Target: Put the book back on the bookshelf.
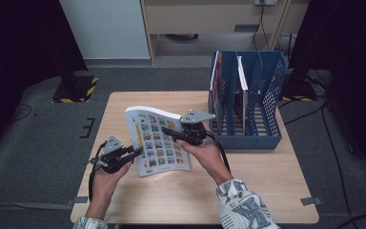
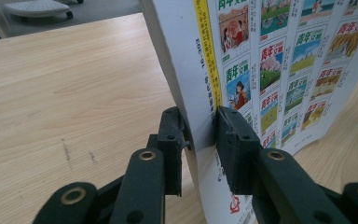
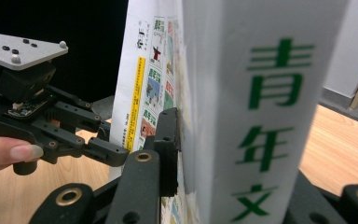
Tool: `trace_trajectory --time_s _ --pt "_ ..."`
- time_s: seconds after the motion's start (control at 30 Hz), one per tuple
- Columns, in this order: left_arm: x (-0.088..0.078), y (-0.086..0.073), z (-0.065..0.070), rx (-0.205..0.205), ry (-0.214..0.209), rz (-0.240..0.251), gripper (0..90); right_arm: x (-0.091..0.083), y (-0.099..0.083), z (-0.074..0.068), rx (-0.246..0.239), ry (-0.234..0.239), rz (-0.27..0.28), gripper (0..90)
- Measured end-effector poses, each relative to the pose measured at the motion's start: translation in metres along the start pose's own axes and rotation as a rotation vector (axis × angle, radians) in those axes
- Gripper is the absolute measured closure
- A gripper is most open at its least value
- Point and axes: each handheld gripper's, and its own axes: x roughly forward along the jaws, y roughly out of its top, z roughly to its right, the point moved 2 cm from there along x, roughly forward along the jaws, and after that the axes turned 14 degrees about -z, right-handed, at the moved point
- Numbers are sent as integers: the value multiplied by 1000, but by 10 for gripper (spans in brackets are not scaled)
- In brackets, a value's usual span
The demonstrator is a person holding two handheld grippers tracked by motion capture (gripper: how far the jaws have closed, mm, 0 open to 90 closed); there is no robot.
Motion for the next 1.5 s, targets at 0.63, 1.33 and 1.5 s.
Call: trace_trajectory --time_s 0.63,1.33,1.5 --pt "-5 5 7 56 39 32 719 -7 8 1 2 25 70 706" --pt "-4 3 6 48 27 48 718 -6 10 1 -6 17 131 725" --pt "-3 2 5 42 23 58 716 -6 9 0 -8 10 141 730"
